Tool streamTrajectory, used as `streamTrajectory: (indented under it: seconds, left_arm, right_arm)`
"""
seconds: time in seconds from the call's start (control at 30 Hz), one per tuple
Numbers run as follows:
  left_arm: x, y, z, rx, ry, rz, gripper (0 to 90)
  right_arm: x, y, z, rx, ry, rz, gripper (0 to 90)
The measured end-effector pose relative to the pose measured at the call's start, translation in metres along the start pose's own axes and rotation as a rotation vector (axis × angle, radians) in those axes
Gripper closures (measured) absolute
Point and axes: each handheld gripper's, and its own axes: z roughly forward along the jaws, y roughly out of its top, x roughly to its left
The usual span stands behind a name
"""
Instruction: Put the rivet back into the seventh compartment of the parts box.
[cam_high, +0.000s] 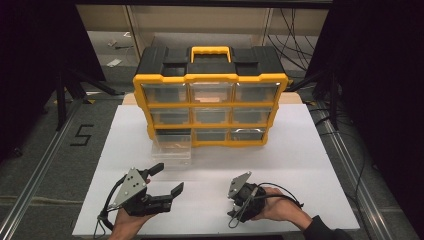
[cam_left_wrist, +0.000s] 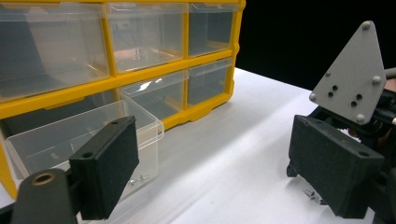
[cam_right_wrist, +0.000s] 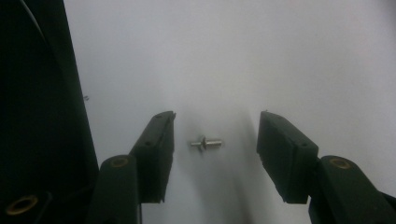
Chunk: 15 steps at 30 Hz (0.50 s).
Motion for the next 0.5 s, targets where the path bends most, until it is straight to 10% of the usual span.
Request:
streamTrajectory:
  seconds: [0.5]
  left_arm:
    - [-0.0006,-0.0001,0.0004,0.004,-0.001,0.003,15.4]
  right_arm:
    - [0.0026,0.0011,0.0026,0.027,0.010,-0.028,69.4]
